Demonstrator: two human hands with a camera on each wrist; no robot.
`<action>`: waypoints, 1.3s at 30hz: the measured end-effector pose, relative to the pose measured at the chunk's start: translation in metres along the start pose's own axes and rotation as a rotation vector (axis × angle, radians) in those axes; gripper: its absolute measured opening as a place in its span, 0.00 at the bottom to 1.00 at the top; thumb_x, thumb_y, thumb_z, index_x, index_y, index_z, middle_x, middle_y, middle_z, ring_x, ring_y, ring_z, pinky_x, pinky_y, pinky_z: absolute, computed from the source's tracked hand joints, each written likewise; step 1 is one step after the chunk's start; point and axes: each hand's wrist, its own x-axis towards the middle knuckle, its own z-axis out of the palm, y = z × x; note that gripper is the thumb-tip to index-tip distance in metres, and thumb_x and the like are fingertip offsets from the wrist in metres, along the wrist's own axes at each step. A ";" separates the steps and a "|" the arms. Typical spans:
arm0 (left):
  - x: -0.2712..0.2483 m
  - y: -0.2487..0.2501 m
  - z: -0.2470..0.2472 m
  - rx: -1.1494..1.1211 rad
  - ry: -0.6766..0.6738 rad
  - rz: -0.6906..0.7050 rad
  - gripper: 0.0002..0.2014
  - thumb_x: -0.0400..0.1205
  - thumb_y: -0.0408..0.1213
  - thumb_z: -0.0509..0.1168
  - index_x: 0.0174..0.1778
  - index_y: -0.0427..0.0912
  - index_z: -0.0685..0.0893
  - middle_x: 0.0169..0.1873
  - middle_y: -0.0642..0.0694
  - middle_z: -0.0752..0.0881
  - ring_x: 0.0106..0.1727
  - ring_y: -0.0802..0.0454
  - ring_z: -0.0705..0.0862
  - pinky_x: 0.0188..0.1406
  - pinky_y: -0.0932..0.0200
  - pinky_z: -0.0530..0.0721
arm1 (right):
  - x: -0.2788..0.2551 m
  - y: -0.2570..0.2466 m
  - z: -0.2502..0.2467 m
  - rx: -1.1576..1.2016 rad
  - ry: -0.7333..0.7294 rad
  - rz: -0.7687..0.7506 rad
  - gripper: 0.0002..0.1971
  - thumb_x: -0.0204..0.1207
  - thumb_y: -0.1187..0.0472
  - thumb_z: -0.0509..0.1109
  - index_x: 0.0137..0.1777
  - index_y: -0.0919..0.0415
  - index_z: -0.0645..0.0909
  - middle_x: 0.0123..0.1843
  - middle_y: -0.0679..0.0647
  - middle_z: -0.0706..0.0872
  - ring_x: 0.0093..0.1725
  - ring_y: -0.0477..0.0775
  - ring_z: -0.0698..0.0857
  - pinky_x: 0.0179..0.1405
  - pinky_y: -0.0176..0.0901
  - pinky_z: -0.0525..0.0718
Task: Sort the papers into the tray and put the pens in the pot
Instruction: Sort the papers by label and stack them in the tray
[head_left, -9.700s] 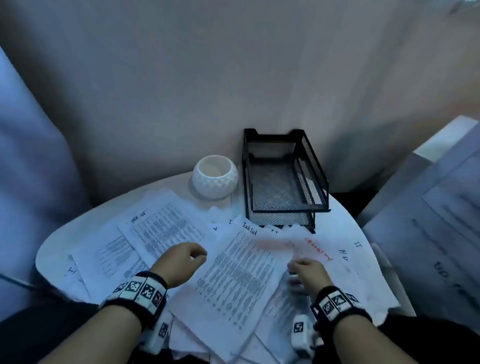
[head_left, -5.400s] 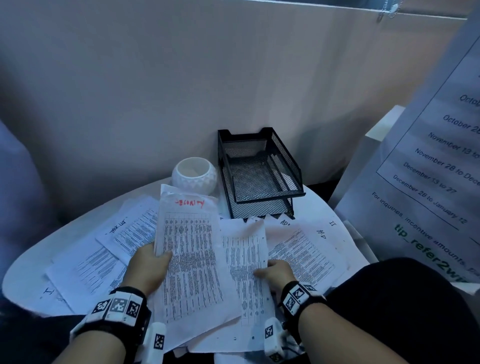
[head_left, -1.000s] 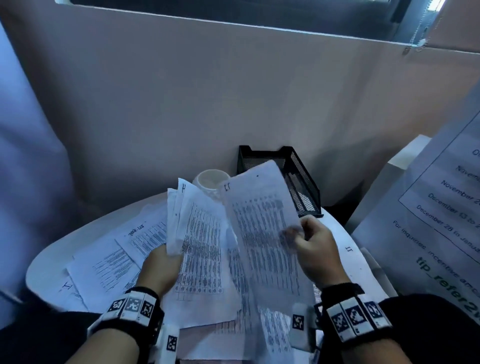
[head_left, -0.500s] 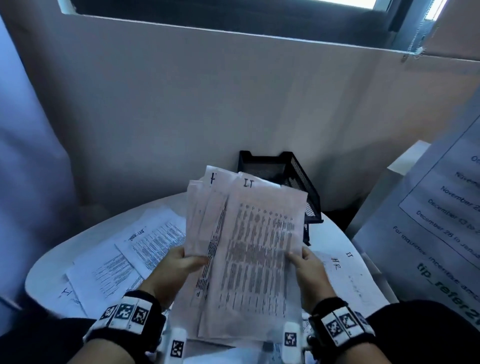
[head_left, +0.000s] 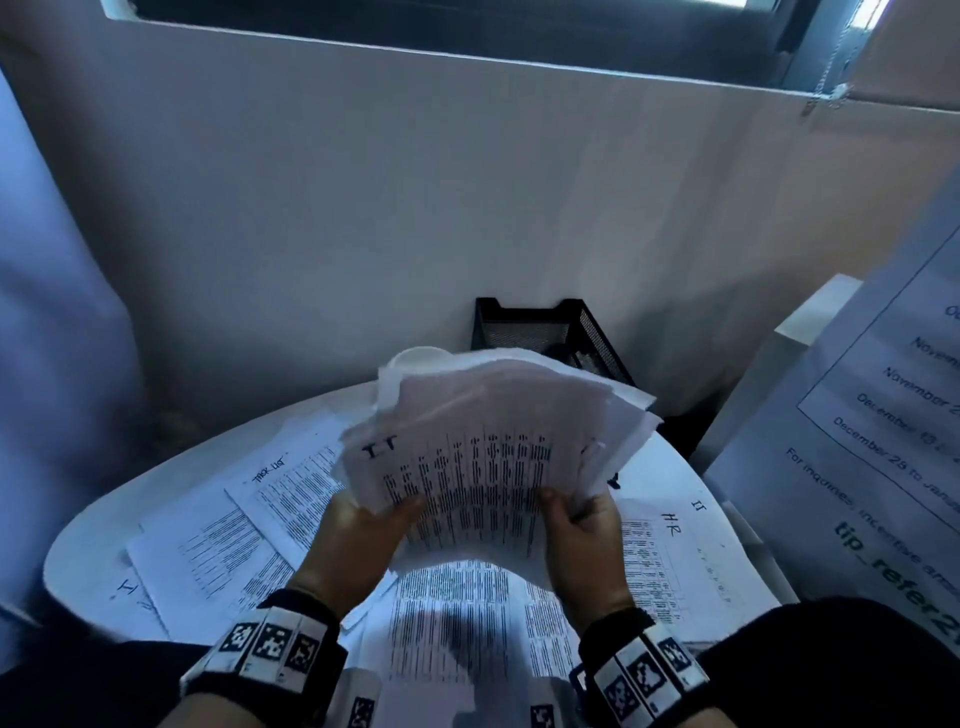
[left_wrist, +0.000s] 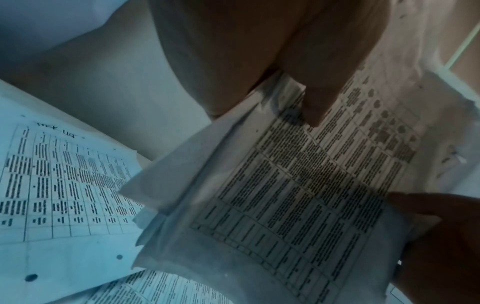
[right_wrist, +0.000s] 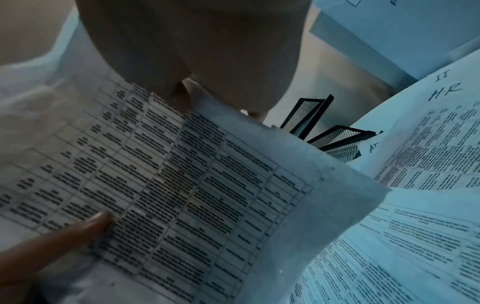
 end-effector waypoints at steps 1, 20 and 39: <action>0.001 -0.002 0.000 -0.029 -0.030 0.006 0.05 0.83 0.32 0.75 0.43 0.34 0.92 0.30 0.45 0.93 0.34 0.50 0.92 0.38 0.55 0.87 | -0.001 0.000 0.000 0.015 -0.007 -0.008 0.04 0.84 0.69 0.70 0.56 0.63 0.82 0.50 0.59 0.93 0.52 0.59 0.92 0.45 0.48 0.91; 0.002 -0.025 0.006 0.019 -0.150 -0.079 0.11 0.71 0.38 0.66 0.46 0.40 0.88 0.42 0.37 0.92 0.48 0.37 0.91 0.53 0.30 0.90 | -0.001 0.036 0.002 -0.004 -0.208 0.108 0.14 0.87 0.66 0.63 0.65 0.47 0.78 0.55 0.51 0.92 0.56 0.50 0.91 0.43 0.48 0.91; 0.029 -0.005 -0.012 -0.482 0.209 -0.146 0.14 0.86 0.23 0.66 0.67 0.36 0.86 0.56 0.40 0.94 0.59 0.40 0.93 0.64 0.41 0.87 | -0.008 0.048 -0.006 0.408 -0.214 0.546 0.18 0.81 0.71 0.70 0.70 0.69 0.77 0.63 0.74 0.88 0.59 0.74 0.90 0.68 0.74 0.83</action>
